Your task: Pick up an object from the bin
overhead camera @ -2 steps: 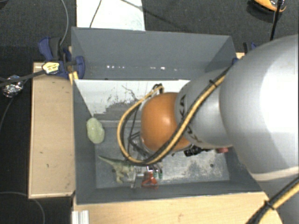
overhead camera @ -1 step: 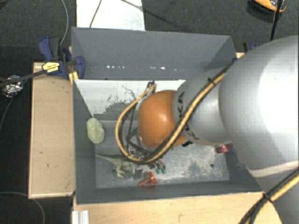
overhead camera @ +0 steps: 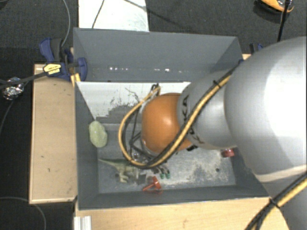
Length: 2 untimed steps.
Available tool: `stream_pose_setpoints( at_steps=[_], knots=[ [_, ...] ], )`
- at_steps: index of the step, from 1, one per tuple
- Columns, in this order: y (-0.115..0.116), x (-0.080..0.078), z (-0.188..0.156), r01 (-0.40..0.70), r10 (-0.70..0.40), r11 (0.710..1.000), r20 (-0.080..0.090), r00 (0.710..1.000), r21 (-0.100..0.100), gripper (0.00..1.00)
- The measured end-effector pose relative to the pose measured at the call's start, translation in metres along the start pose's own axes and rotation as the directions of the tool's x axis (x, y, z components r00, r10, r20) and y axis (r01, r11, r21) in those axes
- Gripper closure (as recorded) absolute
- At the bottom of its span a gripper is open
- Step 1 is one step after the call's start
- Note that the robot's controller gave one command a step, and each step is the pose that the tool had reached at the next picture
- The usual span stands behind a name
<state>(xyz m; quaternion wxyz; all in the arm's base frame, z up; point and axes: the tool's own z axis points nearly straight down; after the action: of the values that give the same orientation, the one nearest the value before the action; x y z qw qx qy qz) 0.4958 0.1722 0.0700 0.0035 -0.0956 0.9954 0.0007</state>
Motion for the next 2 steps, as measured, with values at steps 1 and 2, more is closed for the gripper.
stream_pose_setpoints(
  at_steps=[1, 2],
  knots=[
    [-0.001, 0.001, -0.043, -0.003, 0.003, 1.0, -0.009, 1.0, 0.002, 1.0],
    [-0.005, -0.004, -0.081, -0.047, 0.047, 0.999, 0.004, 0.999, -0.001, 1.0]
  ],
)
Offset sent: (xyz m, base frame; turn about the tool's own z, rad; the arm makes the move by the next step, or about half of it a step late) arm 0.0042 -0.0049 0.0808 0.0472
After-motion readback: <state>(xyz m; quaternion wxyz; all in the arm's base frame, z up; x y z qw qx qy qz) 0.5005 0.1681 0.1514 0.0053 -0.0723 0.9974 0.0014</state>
